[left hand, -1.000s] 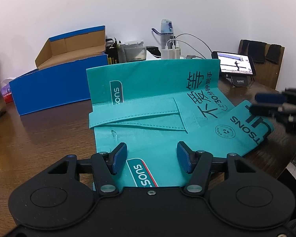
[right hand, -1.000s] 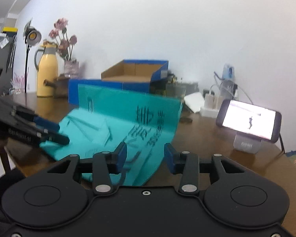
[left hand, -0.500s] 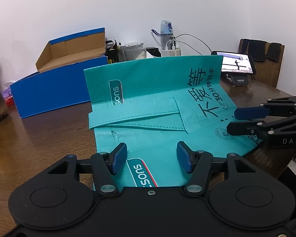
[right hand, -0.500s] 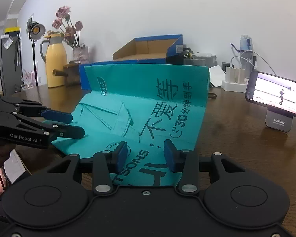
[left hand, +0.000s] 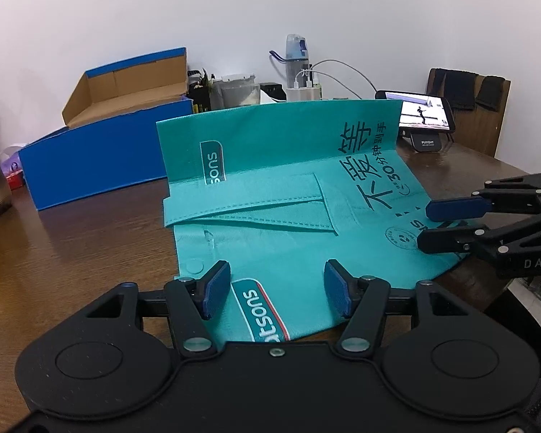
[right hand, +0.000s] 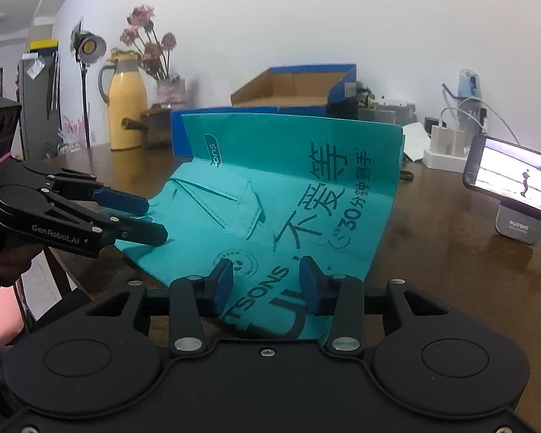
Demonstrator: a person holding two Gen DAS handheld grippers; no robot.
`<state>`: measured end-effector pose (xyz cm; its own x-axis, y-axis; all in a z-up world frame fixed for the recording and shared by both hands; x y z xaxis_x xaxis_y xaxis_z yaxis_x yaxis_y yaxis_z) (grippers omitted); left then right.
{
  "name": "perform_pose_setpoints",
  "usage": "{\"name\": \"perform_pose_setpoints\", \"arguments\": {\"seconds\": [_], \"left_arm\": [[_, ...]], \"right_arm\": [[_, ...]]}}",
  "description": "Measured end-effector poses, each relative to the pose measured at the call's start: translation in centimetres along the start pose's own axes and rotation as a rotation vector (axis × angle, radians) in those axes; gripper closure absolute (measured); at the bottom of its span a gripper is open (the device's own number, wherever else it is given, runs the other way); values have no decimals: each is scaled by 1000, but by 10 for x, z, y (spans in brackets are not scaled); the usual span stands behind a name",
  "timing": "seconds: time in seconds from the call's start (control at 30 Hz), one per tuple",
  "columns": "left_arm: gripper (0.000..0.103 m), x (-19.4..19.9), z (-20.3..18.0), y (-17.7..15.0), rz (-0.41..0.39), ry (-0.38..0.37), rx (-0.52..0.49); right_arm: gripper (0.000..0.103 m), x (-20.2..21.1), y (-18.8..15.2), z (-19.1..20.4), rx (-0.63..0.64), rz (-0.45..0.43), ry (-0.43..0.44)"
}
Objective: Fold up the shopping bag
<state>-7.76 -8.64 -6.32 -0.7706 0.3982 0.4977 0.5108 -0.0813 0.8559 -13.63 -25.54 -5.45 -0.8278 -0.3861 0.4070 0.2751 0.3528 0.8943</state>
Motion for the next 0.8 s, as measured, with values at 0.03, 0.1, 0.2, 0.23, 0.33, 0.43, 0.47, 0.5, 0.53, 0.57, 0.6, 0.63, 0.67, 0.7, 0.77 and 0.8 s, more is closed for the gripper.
{"name": "perform_pose_setpoints", "arguments": {"seconds": [0.03,0.1,0.2,0.23,0.33,0.43,0.47,0.5,0.53,0.57,0.6,0.63,0.67,0.7,0.77,0.8], "left_arm": [[43,-2,1,2,12,-4,5],[42,-3,2,3,31,-14,9],[34,-6,6,5,39,-30,-14],[27,-8,8,6,41,-36,-17],[21,-11,14,7,51,-62,-19],[21,-6,12,4,65,-79,-24],[21,-2,11,1,69,-89,-22],[21,4,9,-3,75,-98,-21],[21,9,7,-7,80,-105,-24],[21,15,5,-11,84,-110,-30],[21,22,3,-15,86,-113,-36],[21,27,2,-18,90,-116,-38],[21,31,1,-20,93,-119,-37],[21,35,1,-23,96,-122,-36],[21,37,0,-24,100,-125,-39],[21,37,-1,-24,102,-127,-41]], "right_arm": [[60,-3,3,-3,0,14,-2],[60,-9,7,-12,6,45,-24],[58,-18,3,-18,-29,28,-34],[57,-18,1,-20,-63,18,-20],[57,-19,2,-22,-89,50,11],[57,-13,2,-17,-82,93,56],[57,-9,1,-15,-80,101,75],[57,-5,-1,-11,-75,105,90],[57,0,-2,-7,-70,103,100],[57,5,-4,-3,-69,98,107],[57,10,-6,2,-68,92,114],[57,15,-7,6,-60,81,126],[56,20,-9,9,-45,64,145],[54,24,-10,13,-31,47,164],[39,32,-12,22,34,6,216],[36,36,-13,28,72,-6,243]]}}
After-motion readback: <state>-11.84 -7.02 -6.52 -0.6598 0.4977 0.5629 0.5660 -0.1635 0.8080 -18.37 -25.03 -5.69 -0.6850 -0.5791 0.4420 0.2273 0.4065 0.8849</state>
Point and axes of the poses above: each gripper's, at about its wrist camera, not at the fingertips, and x roughly against the way its jaws point, z to its left, y to its top, the point moved 10 cm from there along -x, roughly the way its jaws point, and after that the axes turned 15 degrees about x, right-handed, at the moved point
